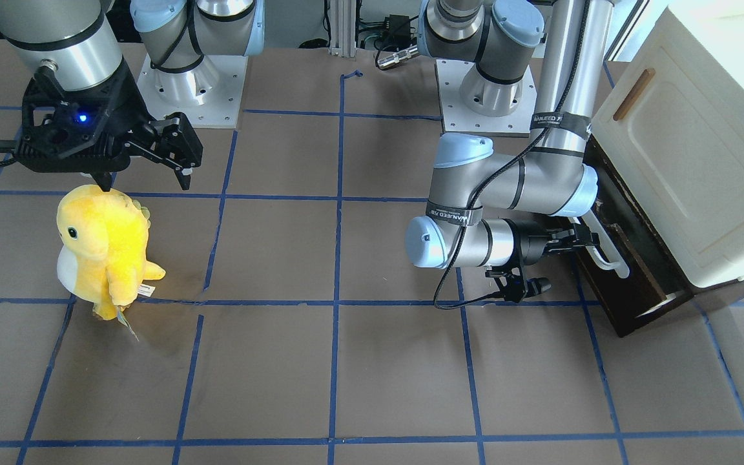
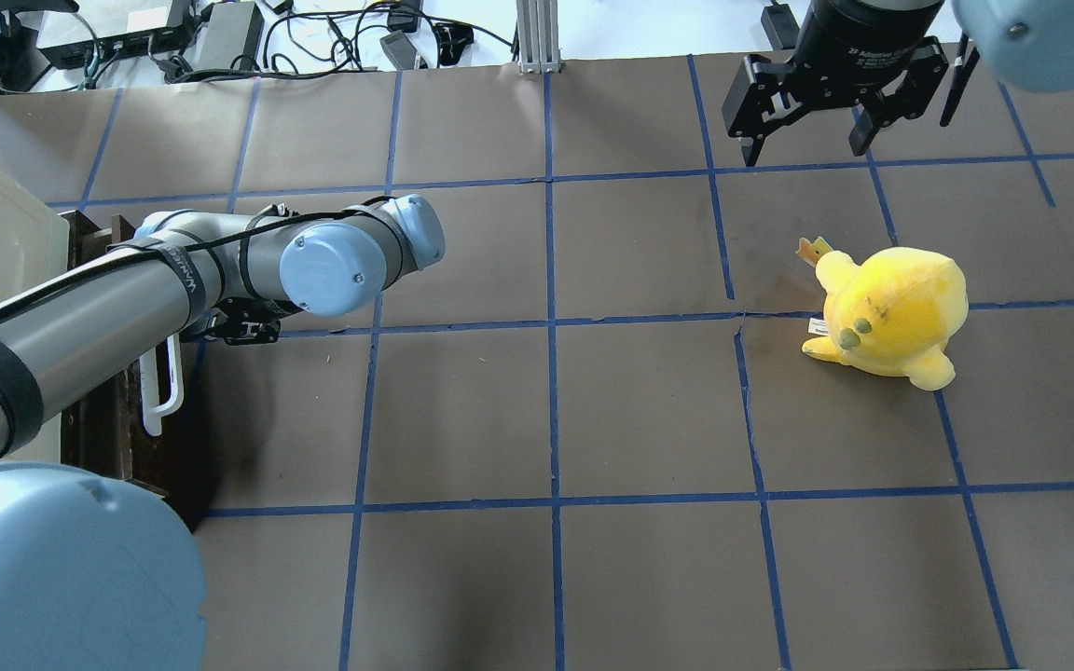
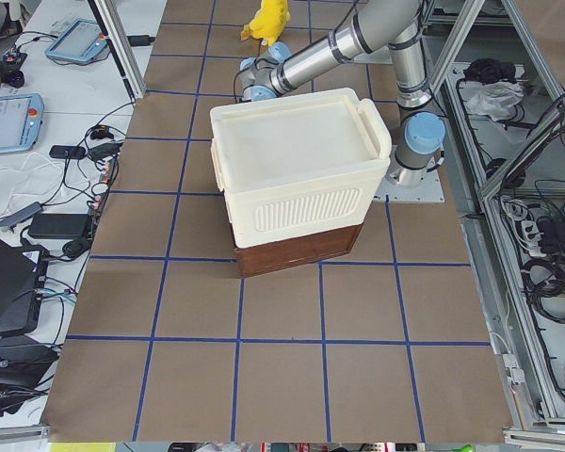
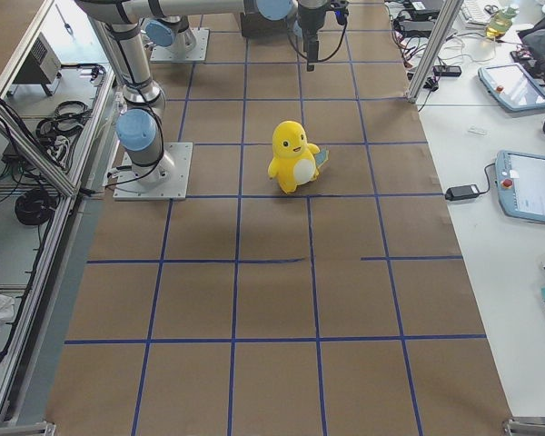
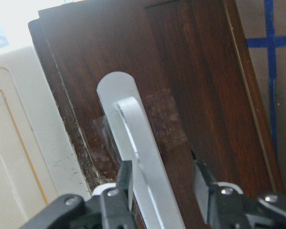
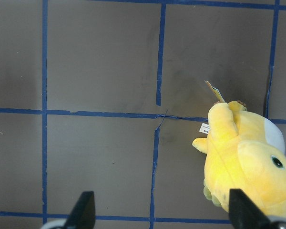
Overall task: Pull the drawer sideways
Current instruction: 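Keep pulling the drawer open with the left gripper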
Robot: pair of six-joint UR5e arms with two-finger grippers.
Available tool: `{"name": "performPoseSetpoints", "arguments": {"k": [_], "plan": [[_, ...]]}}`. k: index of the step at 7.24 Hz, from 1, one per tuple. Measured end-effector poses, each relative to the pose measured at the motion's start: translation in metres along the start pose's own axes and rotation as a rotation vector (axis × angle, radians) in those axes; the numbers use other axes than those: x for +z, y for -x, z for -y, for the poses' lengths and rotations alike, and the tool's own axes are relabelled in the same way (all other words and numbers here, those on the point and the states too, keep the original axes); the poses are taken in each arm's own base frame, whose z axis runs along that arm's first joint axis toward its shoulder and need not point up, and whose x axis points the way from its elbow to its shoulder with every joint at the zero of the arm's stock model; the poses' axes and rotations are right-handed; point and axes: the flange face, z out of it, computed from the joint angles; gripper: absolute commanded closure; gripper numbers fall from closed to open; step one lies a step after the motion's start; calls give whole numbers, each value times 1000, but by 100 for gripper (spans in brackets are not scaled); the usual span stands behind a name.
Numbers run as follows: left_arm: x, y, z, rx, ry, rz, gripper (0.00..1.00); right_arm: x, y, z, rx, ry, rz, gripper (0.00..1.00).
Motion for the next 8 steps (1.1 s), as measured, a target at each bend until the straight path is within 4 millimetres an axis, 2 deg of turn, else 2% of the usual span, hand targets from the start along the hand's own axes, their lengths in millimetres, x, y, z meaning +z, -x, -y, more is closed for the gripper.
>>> {"name": "performPoseSetpoints", "arguments": {"k": [8], "plan": [[1,2,0,17,-8,25,55,0,0,0,-1,0,0,0]]}}
